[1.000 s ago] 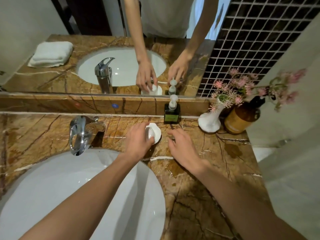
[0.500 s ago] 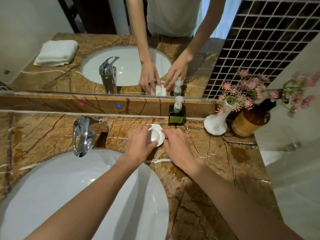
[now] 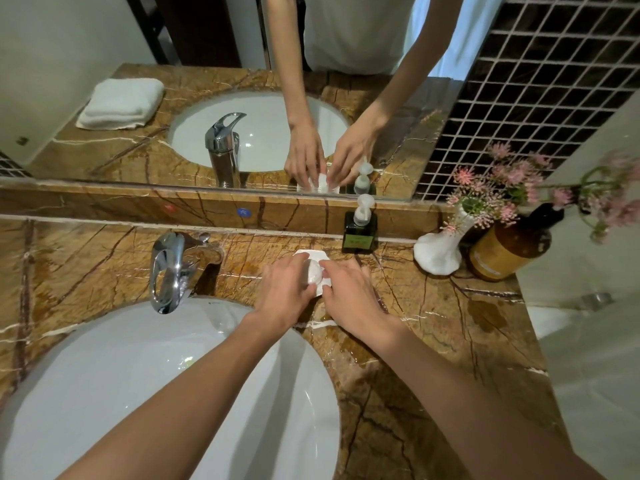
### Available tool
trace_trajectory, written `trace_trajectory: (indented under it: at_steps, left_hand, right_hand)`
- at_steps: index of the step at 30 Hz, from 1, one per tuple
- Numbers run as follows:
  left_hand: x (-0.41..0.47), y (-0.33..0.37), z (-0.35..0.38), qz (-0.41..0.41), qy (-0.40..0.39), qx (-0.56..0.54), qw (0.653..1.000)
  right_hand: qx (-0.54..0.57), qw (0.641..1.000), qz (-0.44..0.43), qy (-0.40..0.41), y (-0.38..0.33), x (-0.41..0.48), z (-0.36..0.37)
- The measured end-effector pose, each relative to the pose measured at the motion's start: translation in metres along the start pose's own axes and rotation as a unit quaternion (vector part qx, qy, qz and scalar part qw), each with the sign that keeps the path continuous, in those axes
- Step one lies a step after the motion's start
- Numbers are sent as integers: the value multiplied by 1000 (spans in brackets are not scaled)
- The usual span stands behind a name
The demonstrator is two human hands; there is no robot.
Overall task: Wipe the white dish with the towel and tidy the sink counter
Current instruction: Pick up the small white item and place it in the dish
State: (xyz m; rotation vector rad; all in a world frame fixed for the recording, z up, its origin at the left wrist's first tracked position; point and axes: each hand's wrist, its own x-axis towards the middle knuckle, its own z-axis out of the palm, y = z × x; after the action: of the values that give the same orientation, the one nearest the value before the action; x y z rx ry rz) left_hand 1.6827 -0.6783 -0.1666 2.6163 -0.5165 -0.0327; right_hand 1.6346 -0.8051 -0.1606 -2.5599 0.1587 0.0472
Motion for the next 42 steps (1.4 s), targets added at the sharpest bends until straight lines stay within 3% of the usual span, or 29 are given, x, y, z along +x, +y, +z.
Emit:
trace_trajectory:
  at_steps: [16,24,32,42]
  left_hand:
    - [-3,2,-2,-5,-17,-16,1000]
    - [-20,3,-16,-3,9,-7,1000]
    - [-62,-7,-52,2,12,28,1000]
    - [-141,-29,-86,-35,26,55,998]
  right_hand:
    - [9,1000,-5,-4,-2,-5,-3]
    - [20,999,-23,-11,-9,-12,-17]
    - [-83,994,-72,-13,-25,-38,-25]
    - [-92,989,-112,-31,-76,-90,-1]
